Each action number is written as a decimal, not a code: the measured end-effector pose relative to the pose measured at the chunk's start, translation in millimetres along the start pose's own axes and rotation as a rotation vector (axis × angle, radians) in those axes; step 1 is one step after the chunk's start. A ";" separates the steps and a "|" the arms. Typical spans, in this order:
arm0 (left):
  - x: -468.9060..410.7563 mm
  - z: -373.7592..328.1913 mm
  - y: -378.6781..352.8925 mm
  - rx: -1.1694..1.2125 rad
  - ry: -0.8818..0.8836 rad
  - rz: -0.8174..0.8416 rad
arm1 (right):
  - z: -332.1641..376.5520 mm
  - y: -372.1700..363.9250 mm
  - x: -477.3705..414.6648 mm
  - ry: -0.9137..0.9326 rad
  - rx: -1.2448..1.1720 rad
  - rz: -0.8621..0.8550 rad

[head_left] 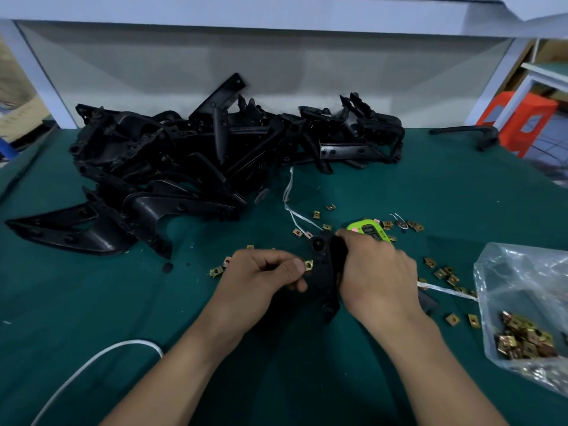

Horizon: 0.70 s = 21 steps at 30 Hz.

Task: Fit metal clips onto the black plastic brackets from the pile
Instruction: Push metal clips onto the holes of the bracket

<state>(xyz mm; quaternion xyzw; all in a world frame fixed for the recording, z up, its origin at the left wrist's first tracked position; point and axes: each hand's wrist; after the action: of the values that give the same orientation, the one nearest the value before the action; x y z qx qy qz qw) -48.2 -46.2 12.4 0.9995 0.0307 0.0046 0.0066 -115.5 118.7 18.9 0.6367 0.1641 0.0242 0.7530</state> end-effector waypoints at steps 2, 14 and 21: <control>0.4 -1.0 -0.3 0.023 -0.005 -0.003 | -1.4 0.5 -1.0 -0.003 -0.007 0.006; 0.1 -1.1 2.5 0.050 -0.041 0.009 | 0.7 4.7 0.1 0.004 -0.046 0.083; -0.9 1.6 2.3 0.041 -0.045 -0.003 | 4.1 7.7 1.4 0.017 -0.022 0.089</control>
<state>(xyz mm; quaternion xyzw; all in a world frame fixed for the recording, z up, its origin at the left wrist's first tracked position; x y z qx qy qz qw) -48.9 -48.6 10.9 0.9992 0.0319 -0.0184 -0.0133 -111.6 116.6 26.6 0.6348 0.1418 0.0649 0.7568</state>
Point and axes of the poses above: each hand's wrist, its own x-axis away from the middle knuckle, its own y-axis out of the back of the hand, z = x × y, and after that the axes turned 3 degrees about z, right-handed
